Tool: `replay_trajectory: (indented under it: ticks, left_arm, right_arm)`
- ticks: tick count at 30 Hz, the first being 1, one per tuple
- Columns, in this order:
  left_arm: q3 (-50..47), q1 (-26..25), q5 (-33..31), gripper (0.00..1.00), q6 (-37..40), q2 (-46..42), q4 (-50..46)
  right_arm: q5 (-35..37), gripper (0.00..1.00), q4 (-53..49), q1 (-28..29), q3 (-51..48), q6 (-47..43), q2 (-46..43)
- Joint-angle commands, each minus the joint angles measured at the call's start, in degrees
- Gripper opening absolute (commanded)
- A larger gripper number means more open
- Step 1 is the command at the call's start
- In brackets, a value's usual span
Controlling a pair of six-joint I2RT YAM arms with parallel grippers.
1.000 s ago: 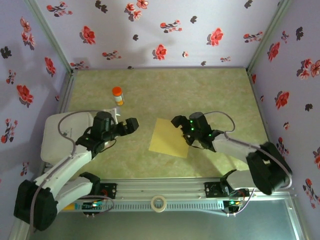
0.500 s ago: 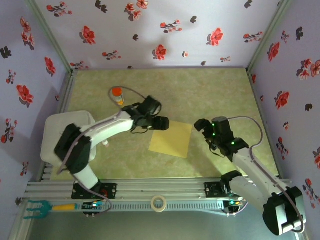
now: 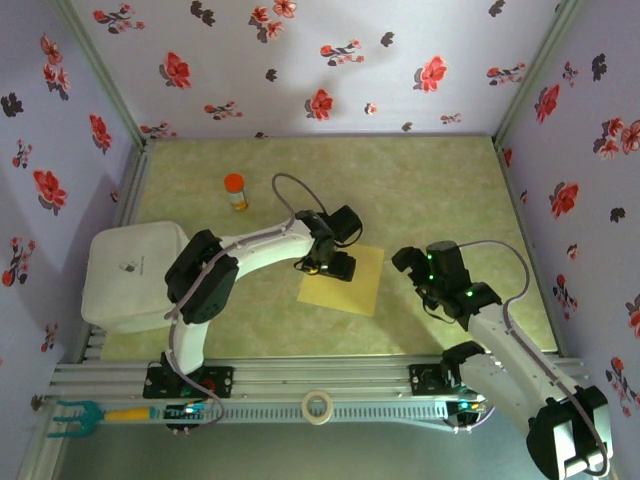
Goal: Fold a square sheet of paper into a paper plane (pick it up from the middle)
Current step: Rotate the square sheet of paper at the center of the table, then first fold the square sheet of paper in half at the center of the table.
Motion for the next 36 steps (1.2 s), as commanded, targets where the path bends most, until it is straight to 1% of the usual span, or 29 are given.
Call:
replay_trajectory:
  ticks: [1, 18, 22, 29, 36]
  left_arm:
    - [1.33, -0.02, -0.97, 0.76, -0.11, 1.02, -2.31]
    - [3.04, -0.14, -0.85, 0.76, -0.31, 4.82, -3.74]
    - [3.75, -0.19, -1.98, 0.77, -0.54, 5.61, -4.91]
    - [7.67, -0.89, -1.56, 0.78, -0.19, 6.04, -5.35]
    - [11.85, -1.37, -0.37, 0.78, 0.68, 10.59, -6.74]
  right_arm:
    - [1.36, 0.99, -0.33, -0.39, -0.41, -0.23, -0.05]
    - [1.78, 0.99, -1.32, -0.35, -0.27, -0.03, 2.09]
    - [1.89, 0.99, -1.67, -0.36, -0.2, -0.36, 1.94]
    - [1.75, 0.99, -2.13, -0.39, -0.52, -0.4, 1.86]
    - [2.77, 0.99, -2.88, -0.56, -1.14, 0.12, 1.13]
